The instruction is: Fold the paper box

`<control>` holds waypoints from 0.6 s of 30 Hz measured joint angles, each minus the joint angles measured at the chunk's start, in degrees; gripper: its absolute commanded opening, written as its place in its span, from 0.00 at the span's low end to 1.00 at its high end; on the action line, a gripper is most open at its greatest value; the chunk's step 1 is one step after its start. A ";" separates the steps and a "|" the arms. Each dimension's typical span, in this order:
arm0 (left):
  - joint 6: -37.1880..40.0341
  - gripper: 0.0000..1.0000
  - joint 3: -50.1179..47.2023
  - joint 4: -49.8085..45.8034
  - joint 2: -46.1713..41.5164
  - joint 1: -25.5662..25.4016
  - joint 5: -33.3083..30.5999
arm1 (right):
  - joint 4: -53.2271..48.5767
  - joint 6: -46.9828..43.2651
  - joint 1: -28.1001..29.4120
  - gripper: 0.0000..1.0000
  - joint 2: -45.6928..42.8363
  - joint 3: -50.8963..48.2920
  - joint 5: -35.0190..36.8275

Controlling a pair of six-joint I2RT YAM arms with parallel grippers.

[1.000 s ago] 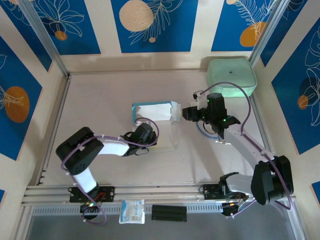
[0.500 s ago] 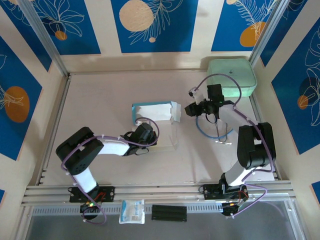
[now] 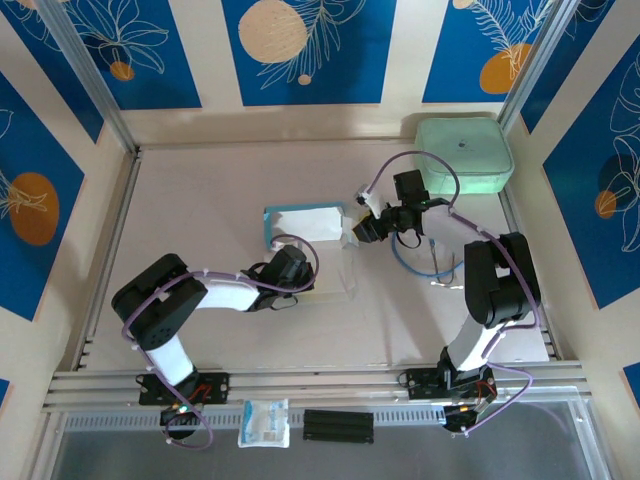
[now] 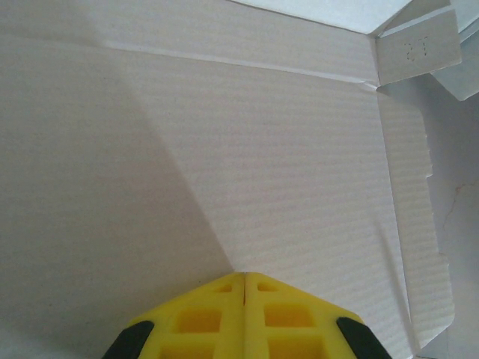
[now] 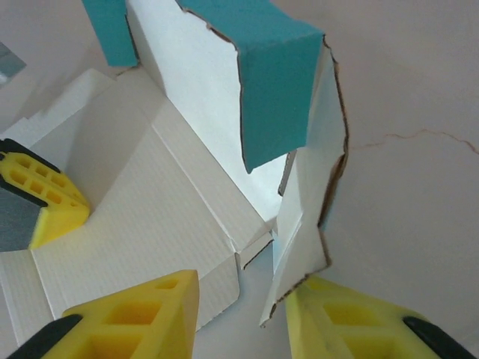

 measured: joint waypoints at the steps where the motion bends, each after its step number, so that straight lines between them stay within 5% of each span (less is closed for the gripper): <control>1: 0.00 0.04 0.00 -0.02 0.00 0.00 0.00 | -0.11 -0.26 0.00 0.35 0.00 0.02 -0.68; 8: 0.02 0.05 0.13 -0.20 0.00 0.00 0.00 | -2.21 -1.81 0.92 0.34 0.07 0.46 -4.98; 12: 0.35 0.16 0.11 -0.13 0.00 0.00 -0.09 | -0.20 0.66 3.21 0.15 1.09 1.16 2.25; 18: 3.28 0.31 -0.17 -1.03 -2.80 0.00 -1.46 | 7.48 3.41 7.67 0.00 1.55 -1.46 14.64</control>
